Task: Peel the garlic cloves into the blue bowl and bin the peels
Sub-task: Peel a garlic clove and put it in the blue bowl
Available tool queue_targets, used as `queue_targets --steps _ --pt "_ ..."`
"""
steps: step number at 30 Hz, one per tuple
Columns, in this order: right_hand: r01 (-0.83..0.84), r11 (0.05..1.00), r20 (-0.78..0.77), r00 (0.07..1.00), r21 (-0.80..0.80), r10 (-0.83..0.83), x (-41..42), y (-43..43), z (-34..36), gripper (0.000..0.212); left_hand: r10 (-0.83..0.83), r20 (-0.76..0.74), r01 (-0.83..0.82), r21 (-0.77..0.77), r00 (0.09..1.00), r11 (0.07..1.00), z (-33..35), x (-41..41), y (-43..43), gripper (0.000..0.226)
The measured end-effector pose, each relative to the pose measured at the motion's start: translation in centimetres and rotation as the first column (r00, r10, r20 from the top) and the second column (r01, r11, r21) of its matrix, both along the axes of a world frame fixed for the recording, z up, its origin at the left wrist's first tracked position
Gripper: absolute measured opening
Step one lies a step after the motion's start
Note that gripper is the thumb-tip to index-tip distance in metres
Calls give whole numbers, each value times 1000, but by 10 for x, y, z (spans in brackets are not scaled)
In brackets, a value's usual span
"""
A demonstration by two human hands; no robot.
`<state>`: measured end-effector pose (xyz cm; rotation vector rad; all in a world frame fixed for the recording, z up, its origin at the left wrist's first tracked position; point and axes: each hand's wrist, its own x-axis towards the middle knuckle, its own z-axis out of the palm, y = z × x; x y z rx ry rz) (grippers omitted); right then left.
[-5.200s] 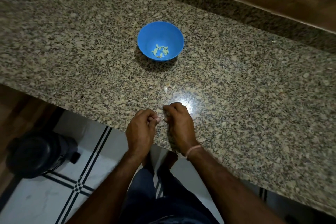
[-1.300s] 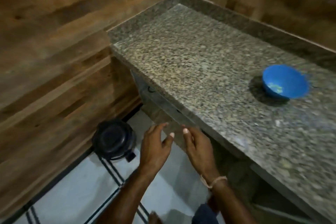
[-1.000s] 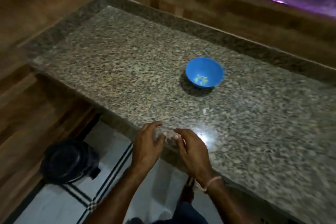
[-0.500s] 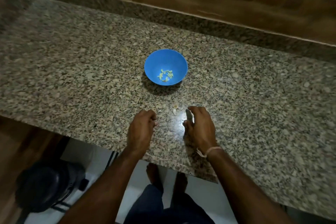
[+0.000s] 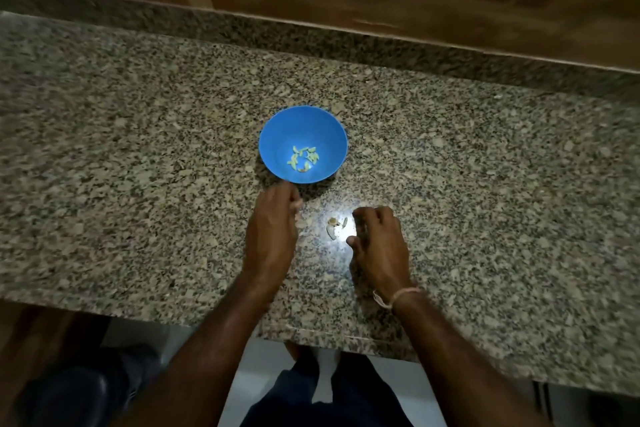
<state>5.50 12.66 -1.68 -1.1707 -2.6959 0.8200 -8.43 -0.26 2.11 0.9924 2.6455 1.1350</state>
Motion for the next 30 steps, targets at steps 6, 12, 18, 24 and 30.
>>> queue_targets --steps 6,12,18,24,30 --pt "21 997 -86 996 -70 -27 1 5 0 41 51 -90 -56 -51 995 997 12 -54 56 17" --pt "-95 978 -235 971 -183 50 0 13 -3 34 125 -161 -136 -60 979 989 20 -38 52 15" --pt "-289 957 -168 944 0 284 -7 27 -9 23 173 42 -170 -70 984 983 -14 70 4 10" --pt "-383 919 -93 915 98 391 -4 38 -9 18 182 130 -147 -245 975 958 -46 100 -3 14" --pt "-202 882 -348 936 -427 46 29 35 -5 16 225 772 -376 19 594 926 -31 111 24 8"
